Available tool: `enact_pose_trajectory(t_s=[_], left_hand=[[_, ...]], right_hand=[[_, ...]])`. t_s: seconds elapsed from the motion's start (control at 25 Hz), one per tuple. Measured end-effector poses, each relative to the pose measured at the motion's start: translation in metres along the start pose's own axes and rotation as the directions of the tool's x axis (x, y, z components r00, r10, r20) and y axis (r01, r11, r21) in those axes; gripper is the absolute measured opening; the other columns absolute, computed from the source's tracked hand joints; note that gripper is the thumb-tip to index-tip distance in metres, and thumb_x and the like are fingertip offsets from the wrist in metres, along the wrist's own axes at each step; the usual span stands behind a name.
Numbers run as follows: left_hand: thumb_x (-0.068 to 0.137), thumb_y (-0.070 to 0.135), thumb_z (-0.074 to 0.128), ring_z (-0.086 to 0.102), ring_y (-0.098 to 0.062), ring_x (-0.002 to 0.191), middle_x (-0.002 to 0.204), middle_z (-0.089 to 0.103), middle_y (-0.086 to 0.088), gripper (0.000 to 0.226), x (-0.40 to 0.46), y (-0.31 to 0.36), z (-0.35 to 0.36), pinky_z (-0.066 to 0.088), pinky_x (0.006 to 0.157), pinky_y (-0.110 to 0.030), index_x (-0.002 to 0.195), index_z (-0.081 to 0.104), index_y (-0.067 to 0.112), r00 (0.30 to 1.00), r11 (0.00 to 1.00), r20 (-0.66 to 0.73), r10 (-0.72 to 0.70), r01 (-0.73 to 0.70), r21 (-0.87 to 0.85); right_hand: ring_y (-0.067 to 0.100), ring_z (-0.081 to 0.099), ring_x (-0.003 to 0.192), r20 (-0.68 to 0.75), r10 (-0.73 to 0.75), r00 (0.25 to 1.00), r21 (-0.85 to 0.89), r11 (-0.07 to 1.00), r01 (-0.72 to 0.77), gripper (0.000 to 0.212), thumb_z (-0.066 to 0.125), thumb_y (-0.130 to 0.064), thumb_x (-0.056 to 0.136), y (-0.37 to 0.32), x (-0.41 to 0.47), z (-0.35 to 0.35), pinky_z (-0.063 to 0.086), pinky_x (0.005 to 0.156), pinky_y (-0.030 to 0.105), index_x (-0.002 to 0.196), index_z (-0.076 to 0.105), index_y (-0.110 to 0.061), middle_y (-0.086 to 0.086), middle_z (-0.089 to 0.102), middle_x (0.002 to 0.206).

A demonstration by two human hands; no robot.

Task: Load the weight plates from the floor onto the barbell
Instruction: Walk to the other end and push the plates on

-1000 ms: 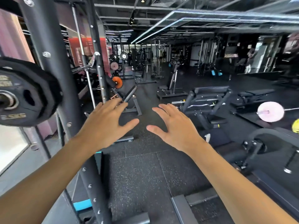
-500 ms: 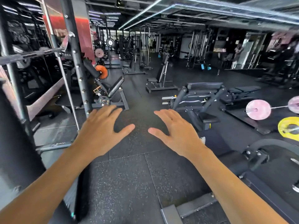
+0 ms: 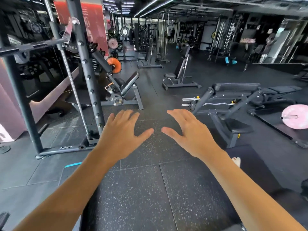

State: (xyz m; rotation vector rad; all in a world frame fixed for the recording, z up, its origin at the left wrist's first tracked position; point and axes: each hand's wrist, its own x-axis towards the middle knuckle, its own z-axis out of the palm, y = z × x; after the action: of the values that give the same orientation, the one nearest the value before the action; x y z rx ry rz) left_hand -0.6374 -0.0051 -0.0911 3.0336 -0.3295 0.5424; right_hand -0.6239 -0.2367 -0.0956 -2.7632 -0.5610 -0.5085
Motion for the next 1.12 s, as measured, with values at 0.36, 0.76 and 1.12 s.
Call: enact_pose_trajectory(t_s=[0.36,0.76,1.12], left_hand=[[0.086,0.079,0.018,0.035,-0.02,0.144,0.154,0.042,-0.002,0.093,0.182,-0.002,0.109,0.022,0.121,-0.046,0.151,0.04,0.017,0.997,0.998,0.061,-0.055,0.054,0.022],[0.085,0.081,0.017,0.038,-0.021,0.143,0.153,0.044,-0.004,0.096,0.376,-0.024,0.18,0.029,0.118,-0.049,0.151,0.039,0.015,0.989,0.99,0.055,-0.136,0.134,0.051],[0.08,0.085,0.007,0.017,-0.021,0.153,0.163,0.026,-0.004,0.103,0.509,-0.128,0.272,0.014,0.124,-0.05,0.157,0.024,0.017,0.979,0.982,0.097,-0.18,0.174,0.071]], right_hand=[[0.01,0.024,0.148,0.049,0.002,0.999,0.093,0.996,-0.007,0.076,0.028,-0.074,0.091,0.15,0.155,0.077,0.039,0.107,0.041,0.153,0.032,-0.03,-0.01,0.034,0.157],[0.008,0.022,0.148,0.163,-0.085,0.983,0.145,0.987,0.061,0.077,0.03,-0.076,0.091,0.261,0.344,0.136,0.037,0.109,0.043,0.153,0.031,-0.031,-0.01,0.033,0.157],[0.011,0.014,0.152,0.251,-0.198,0.948,0.138,0.976,0.167,0.079,0.031,-0.077,0.09,0.28,0.515,0.252,0.035,0.111,0.044,0.155,0.027,-0.032,-0.009,0.027,0.161]])
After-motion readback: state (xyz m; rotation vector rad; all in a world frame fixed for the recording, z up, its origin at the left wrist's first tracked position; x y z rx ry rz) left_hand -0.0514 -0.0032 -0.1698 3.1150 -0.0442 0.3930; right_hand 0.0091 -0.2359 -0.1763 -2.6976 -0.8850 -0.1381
